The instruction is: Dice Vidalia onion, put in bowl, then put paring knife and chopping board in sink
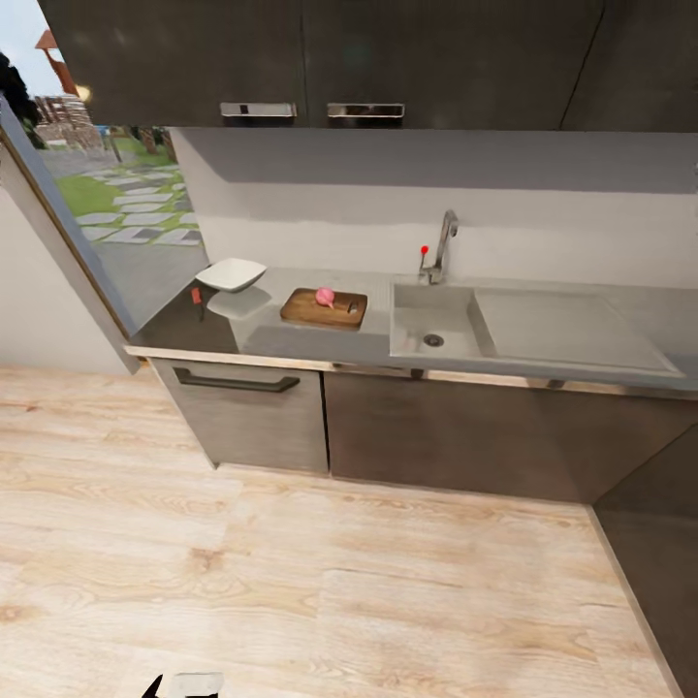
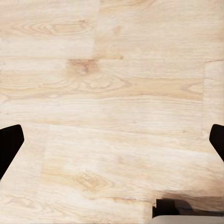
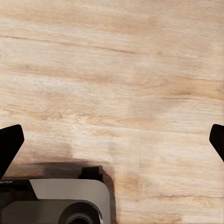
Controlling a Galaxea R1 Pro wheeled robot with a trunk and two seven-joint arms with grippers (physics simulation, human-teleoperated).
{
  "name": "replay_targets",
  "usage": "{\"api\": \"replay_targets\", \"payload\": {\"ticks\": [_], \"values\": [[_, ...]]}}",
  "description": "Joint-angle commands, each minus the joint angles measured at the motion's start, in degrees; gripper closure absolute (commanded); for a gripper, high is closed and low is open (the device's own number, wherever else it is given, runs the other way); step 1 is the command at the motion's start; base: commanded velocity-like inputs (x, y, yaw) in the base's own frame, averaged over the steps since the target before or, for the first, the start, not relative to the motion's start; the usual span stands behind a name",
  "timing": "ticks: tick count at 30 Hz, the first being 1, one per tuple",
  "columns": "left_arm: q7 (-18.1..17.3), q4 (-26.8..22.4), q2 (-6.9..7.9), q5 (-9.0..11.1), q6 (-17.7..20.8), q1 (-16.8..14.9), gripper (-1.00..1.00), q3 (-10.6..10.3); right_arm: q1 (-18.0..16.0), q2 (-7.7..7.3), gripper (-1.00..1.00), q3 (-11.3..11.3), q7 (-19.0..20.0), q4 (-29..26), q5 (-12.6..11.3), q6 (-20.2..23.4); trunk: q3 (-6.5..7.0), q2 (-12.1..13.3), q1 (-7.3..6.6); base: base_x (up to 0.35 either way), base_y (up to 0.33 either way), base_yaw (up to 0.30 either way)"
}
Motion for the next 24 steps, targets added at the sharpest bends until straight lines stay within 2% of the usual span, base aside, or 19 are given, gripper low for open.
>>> {"api": "replay_targets", "payload": {"ticks": [1,24], "values": [[0.2,0.2,-0.04,0.2,-0.2,-0.1,-1.00,-0.5,0.0,-0.06,-1.00,0.5,-0.3,0.0,-0.3,-0.1,0.01,-0.1,0.03,0.000,0.000,0.000],[0.3,0.2,0.40,0.2,-0.2,-0.1,-1.00,-0.5,0.0,-0.01,-1.00,0.5,-0.3,0.0,-0.3,-0.1,2.09,-0.1,0.03,0.000,0.000,0.000]]}}
